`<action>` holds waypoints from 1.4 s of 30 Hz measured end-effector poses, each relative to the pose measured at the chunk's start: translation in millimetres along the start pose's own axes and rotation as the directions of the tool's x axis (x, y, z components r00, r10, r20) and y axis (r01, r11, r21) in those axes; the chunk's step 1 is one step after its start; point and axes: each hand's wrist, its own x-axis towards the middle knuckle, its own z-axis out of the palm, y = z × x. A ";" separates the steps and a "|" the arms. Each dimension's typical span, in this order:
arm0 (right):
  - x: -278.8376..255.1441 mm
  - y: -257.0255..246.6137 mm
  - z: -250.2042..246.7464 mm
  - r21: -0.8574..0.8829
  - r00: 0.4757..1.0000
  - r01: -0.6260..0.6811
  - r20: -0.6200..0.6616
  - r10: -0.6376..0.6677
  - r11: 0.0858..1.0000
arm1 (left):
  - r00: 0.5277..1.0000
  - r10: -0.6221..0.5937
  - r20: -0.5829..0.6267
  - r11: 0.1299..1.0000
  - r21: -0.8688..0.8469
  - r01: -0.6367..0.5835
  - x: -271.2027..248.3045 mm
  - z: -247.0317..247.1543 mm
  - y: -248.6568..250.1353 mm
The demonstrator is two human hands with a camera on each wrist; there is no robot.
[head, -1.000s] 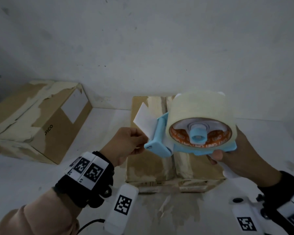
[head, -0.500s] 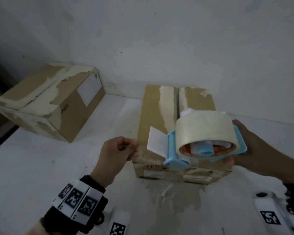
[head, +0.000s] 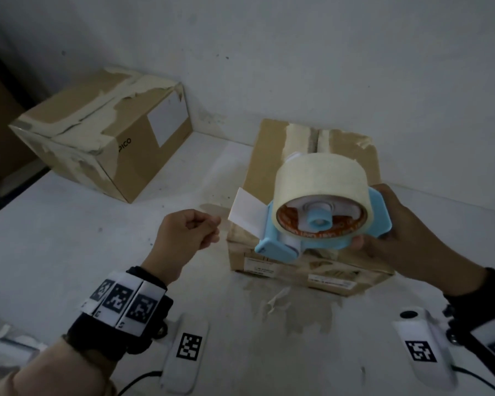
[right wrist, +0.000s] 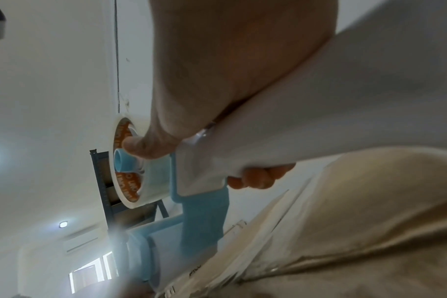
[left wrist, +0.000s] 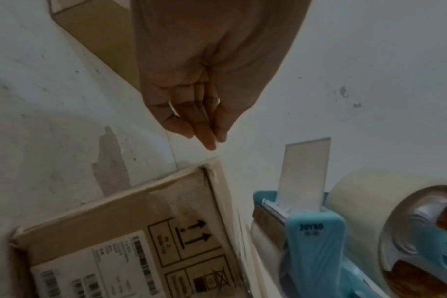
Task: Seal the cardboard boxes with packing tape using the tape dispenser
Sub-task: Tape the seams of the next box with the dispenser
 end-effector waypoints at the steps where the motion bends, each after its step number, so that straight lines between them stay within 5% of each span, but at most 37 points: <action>1: 0.3 -0.1 1.0 0.005 1.000 -0.004 -0.001 0.004 1.000 | 1.000 -0.009 -0.001 1.000 0.001 0.009 2.0 -1.1 -0.3; 15: -6.2 4.6 14.1 -0.182 0.995 -0.104 -0.030 0.100 0.978 | 0.999 -0.051 0.016 0.997 0.059 0.050 6.9 -3.9 -18.9; 23: -7.6 3.1 15.7 -0.231 0.990 -0.141 -0.007 0.144 0.963 | 0.967 -0.247 0.063 0.960 -0.117 0.253 -1.0 18.8 -30.5; 33: -7.3 1.0 16.8 -0.244 0.985 -0.170 -0.013 0.172 0.955 | 0.960 -0.281 -0.008 0.957 -0.084 0.279 0.4 29.3 -33.0; 42: -8.6 0.5 16.5 -0.283 0.986 -0.162 -0.021 0.163 0.945 | 0.862 -0.489 0.129 0.855 -0.127 0.504 -1.7 34.2 -45.3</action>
